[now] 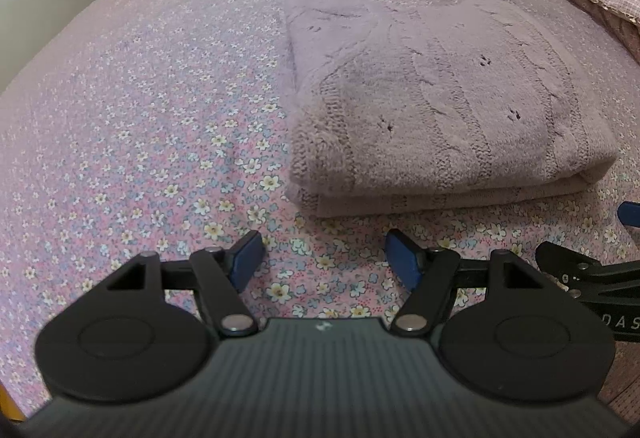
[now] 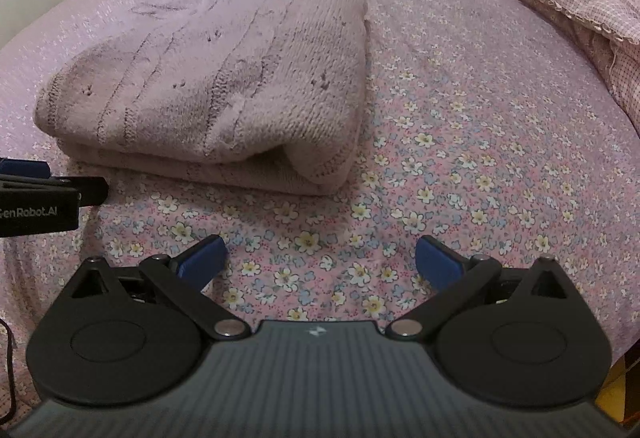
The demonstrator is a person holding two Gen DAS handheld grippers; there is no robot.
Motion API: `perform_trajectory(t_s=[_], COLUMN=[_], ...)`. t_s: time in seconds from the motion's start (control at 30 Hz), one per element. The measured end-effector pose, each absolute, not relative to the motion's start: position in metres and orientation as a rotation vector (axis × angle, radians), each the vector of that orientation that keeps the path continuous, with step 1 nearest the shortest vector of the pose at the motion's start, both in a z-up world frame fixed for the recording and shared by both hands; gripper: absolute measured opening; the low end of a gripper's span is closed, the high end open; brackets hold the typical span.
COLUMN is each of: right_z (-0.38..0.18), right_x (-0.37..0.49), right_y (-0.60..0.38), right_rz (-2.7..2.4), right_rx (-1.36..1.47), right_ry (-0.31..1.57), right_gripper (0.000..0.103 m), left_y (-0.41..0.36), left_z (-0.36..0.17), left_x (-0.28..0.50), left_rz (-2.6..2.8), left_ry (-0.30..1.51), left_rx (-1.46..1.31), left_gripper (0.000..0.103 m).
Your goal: Fold small clothes
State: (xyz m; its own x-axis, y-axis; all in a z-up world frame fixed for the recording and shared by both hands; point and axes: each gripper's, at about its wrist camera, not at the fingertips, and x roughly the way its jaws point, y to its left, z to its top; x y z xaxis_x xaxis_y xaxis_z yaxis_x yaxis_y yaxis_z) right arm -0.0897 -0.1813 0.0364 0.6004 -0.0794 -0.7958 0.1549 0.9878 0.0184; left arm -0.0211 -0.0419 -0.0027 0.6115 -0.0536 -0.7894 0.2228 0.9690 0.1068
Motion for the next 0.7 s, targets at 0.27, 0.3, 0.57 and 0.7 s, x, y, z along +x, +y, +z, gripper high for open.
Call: perform_trajectory(t_s=[0.27,0.3,0.57,0.7], right_z=[0.037,0.037,0.038,0.037], right_x=[-0.085,-0.083,-0.072,-0.073], right_y=[-0.181,-0.182,-0.183,-0.183], right_rz=[-0.153,-0.153,-0.158,-0.155], right_rx=[0.097,0.099,0.101,0.103], right_ry=[0.937,0.943,0.992,0.989], right_gripper=[0.103,0.103,0.103,0.103], left_y=[-0.046,-0.045,-0.047,-0.048], left_z=[0.000,0.000,0.002,0.003], left_x=[-0.013,-0.012,-0.003,0.001], left_rz=[-0.162,-0.161,-0.155,-0.157], left_ry=[0.925,0.927,0.946,0.951], left_rx=[0.213,0.212,0.213,0.212], left_gripper=[0.070,0.070,0.070,0.070])
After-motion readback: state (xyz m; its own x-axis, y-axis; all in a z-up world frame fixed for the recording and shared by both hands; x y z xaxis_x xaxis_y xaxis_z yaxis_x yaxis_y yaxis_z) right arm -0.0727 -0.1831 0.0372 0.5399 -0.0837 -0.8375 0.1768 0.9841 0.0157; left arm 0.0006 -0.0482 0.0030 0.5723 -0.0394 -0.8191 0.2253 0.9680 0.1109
